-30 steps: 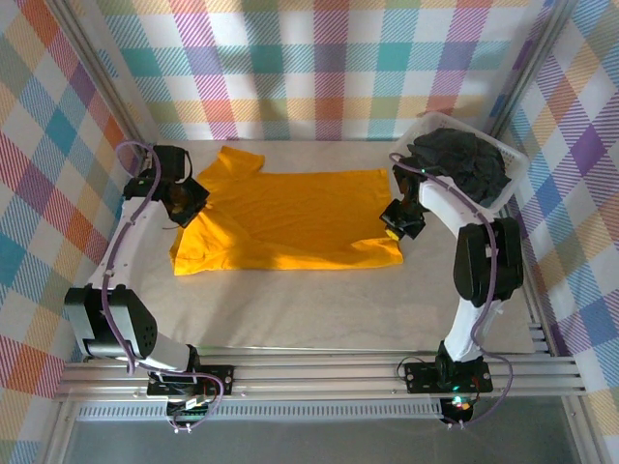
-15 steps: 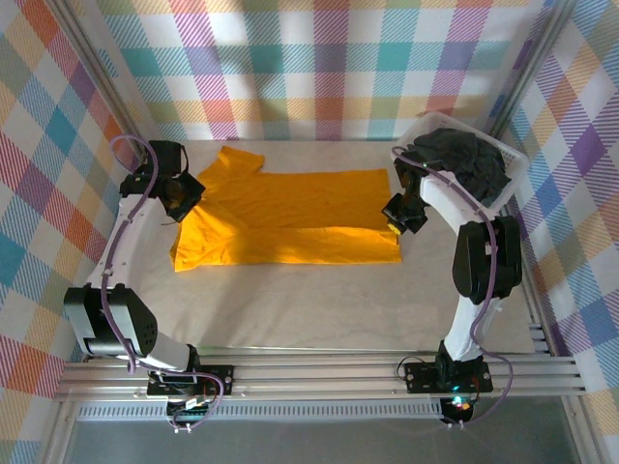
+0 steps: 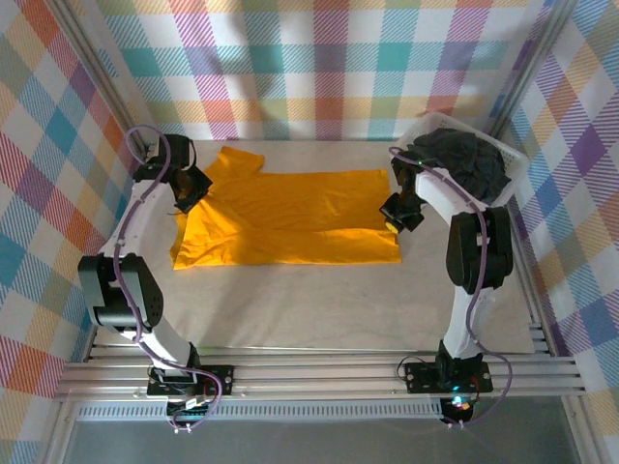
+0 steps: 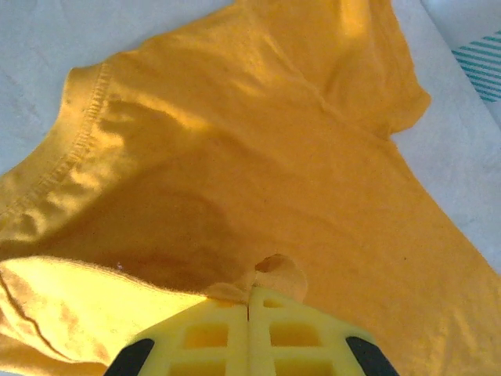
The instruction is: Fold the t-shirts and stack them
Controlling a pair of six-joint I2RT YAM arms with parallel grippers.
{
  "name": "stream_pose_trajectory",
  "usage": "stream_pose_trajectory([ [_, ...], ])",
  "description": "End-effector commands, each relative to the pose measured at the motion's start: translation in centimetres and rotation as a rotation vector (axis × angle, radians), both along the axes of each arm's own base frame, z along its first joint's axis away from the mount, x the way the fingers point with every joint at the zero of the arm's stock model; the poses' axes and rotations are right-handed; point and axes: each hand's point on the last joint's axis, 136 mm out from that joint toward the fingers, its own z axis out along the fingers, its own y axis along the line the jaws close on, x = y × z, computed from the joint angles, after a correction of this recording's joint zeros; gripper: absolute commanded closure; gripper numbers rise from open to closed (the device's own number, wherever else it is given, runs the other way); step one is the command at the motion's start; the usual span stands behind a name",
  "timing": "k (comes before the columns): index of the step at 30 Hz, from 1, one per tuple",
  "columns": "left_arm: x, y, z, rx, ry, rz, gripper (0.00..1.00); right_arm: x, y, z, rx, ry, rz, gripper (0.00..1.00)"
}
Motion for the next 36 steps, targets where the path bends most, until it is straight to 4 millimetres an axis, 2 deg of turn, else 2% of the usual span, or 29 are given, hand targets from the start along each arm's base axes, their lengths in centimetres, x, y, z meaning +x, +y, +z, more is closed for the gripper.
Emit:
stream_pose_trajectory([
  [1,2.1,0.4,1.1,0.007,-0.052,-0.026,1.0,0.9,-0.5,0.3,-0.001,-0.005,-0.027,1.0],
  [7,3.7,0.7,-1.3,0.048,0.016,-0.053,1.0,2.4,0.0,-0.7,0.032,-0.002,-0.014,0.98],
  [9,3.9,1.3,-1.5,0.087,0.035,-0.058,0.82,2.9,0.2,-0.6,0.04,-0.013,0.009,0.81],
  [10,3.8,1.6,-1.2,0.108,0.037,-0.055,0.69,3.1,0.2,-0.2,0.034,-0.023,0.025,0.69],
  [12,3.2,2.2,0.0,0.143,0.028,-0.045,0.49,3.1,-0.2,0.9,0.014,-0.044,0.051,0.54],
  [13,2.5,2.6,0.7,0.163,0.031,-0.031,0.44,2.9,-0.3,1.5,0.004,-0.059,0.065,0.5],
  [16,-0.9,3.5,1.1,0.162,0.061,0.028,0.45,1.5,-0.8,2.9,-0.014,-0.093,0.088,0.4],
  [18,-3.6,3.7,-0.3,0.113,0.102,0.067,0.49,0.1,-0.5,3.2,-0.003,-0.103,0.103,0.39],
  [21,-7.4,3.4,-4.8,-0.014,0.24,0.108,0.57,-2.2,1.1,2.7,0.035,-0.102,0.142,0.44],
  [23,-8.9,3.8,-7.5,-0.073,0.317,0.146,0.62,-3.4,2.4,1.9,0.074,-0.099,0.163,0.5],
  [27,-8.5,3.9,-10.4,-0.199,0.343,0.205,0.68,-3.9,4.3,-0.2,0.13,-0.074,0.196,0.63],
  [33,-6.6,4.2,-13.9,-0.21,0.404,0.216,0.71,-2.7,4.2,-3.6,0.081,0.006,0.218,0.71],
  [36,-6.6,5.1,-15.3,-0.159,0.454,0.214,0.72,-2.7,3.7,-4.8,0.04,0.051,0.23,0.71],
])
